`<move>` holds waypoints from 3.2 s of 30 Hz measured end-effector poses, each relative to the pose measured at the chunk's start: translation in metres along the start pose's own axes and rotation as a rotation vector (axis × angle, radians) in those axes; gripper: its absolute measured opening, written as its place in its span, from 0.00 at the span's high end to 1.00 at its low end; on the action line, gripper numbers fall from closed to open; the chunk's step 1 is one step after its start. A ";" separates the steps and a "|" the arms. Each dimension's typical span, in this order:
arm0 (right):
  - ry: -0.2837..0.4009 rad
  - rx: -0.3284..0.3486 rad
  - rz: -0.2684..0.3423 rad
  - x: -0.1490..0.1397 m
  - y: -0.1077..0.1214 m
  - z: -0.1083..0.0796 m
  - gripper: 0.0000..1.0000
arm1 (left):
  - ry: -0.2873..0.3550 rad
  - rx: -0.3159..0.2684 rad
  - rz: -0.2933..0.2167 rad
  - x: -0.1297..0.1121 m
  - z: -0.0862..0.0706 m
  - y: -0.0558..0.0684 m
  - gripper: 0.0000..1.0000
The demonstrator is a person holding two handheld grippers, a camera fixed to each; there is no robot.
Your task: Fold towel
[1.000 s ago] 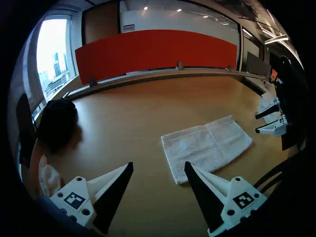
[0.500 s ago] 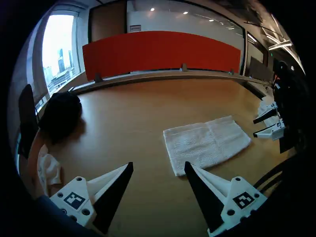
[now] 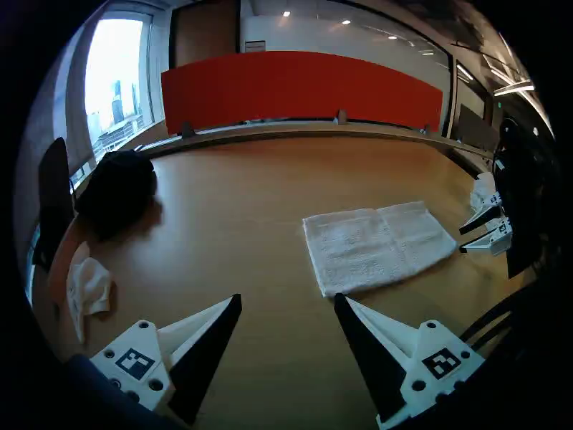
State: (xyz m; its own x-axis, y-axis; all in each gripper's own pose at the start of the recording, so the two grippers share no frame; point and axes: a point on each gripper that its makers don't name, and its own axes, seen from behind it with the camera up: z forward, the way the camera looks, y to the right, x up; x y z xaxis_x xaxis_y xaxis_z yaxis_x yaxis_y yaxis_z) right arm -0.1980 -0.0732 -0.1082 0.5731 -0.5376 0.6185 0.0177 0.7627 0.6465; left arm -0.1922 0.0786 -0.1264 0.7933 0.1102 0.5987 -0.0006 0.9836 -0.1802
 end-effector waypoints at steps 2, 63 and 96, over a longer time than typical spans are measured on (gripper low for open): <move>-0.013 0.008 0.005 -0.004 -0.002 0.002 0.41 | -0.003 0.001 -0.002 -0.003 -0.001 0.000 0.04; 0.063 0.007 -0.007 0.026 -0.001 -0.031 0.98 | 0.004 0.016 -0.013 -0.009 -0.011 -0.009 0.04; 0.145 0.065 -0.200 0.126 -0.019 -0.042 0.98 | 0.051 0.058 -0.086 -0.019 -0.026 -0.014 0.03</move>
State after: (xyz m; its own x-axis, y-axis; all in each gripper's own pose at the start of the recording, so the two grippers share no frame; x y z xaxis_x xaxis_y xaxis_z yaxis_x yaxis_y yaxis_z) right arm -0.0918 -0.1405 -0.0606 0.6748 -0.6149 0.4081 0.0924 0.6190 0.7800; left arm -0.1914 0.0594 -0.1551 0.8220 0.0187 0.5692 0.0353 0.9959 -0.0837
